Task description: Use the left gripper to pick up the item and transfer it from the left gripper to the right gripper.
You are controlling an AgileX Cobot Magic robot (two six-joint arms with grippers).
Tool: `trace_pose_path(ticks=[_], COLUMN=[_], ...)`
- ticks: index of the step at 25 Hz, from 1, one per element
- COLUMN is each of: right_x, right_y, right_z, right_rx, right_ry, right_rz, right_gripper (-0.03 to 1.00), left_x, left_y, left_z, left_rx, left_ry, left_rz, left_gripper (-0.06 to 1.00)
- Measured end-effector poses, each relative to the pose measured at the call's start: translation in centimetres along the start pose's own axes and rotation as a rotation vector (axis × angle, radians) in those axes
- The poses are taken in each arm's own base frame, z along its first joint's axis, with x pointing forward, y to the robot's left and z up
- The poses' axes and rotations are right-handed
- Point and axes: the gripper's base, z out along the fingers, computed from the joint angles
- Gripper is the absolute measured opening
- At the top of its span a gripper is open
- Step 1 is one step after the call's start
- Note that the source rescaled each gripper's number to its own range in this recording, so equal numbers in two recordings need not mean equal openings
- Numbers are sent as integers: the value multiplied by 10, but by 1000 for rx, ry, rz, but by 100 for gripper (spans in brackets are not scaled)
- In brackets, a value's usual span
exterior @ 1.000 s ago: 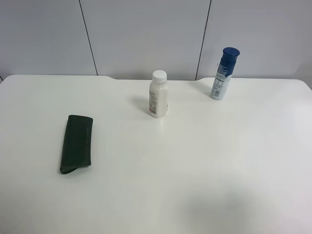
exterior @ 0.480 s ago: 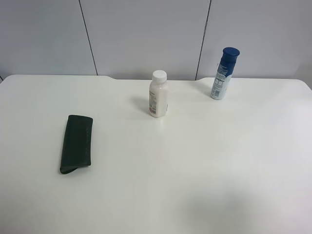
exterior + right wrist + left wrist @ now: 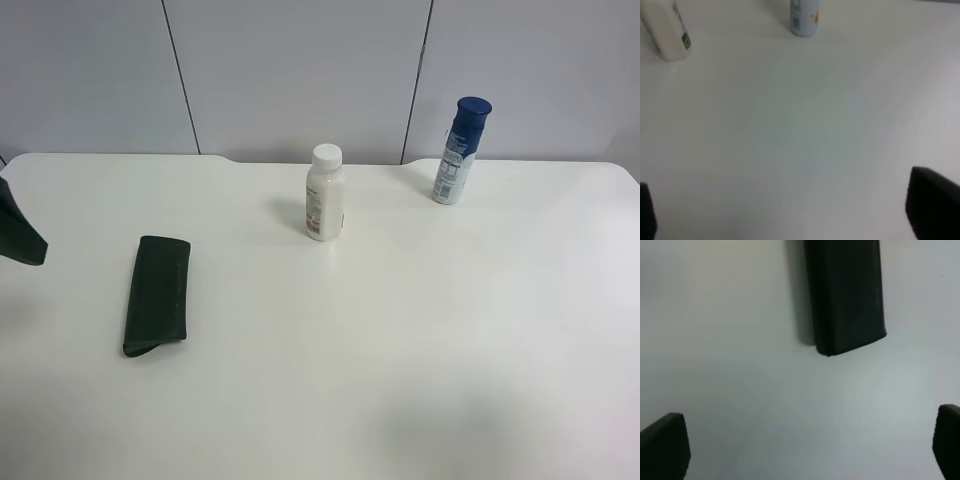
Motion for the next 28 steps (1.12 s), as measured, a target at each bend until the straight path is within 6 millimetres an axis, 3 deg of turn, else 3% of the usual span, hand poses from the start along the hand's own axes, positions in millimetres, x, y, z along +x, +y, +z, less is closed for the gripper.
trace_pose_path(ticks=[13,21,28], right_x=[0,0,0], right_y=[0,0,0], right_z=[0,0,0], right_rx=[0,0,0], right_ry=[0,0,0], right_rz=[0,0,0], right_gripper=[100,100,100], left_x=[-14,-18,-14], left_y=[-51,-54,-52], left_z=[88,142,174], left_rx=[-78,-101,-121], left_ry=[96,139,183], left_rz=[57,24,-76], left_gripper=[99,99,99])
